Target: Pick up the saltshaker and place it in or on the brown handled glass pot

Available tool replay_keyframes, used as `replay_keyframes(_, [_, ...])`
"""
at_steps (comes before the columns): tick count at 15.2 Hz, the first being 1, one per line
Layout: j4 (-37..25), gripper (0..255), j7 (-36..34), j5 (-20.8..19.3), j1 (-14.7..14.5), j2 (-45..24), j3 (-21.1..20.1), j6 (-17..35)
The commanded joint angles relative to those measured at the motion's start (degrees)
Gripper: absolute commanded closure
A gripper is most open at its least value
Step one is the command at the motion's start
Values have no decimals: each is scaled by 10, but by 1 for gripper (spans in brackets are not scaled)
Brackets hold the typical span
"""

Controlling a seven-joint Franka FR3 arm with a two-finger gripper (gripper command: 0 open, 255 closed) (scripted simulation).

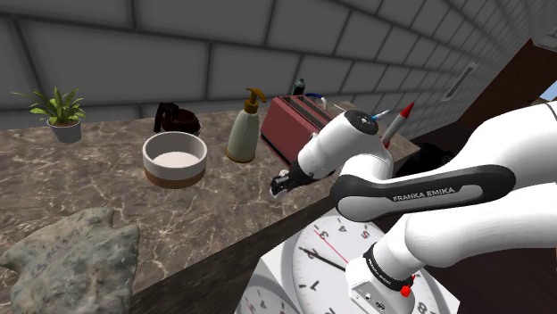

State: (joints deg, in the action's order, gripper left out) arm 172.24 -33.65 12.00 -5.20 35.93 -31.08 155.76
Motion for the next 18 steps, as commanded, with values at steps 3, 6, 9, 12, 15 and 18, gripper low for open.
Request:
replay_keyframes(3, [-11,255,9,2,-13,40,17,-51])
replay_keyframes(6, [-22,255,15,1,-17,64,29,-87])
replay_keyframes(9, [-35,255,20,-2,-19,86,39,-121])
replay_keyframes(12, [-50,255,25,-5,-20,104,49,-154])
replay_keyframes(15, [-65,255,29,-9,-20,120,58,-185])
replay_keyframes(18, [-82,255,33,-13,-19,133,66,-214])
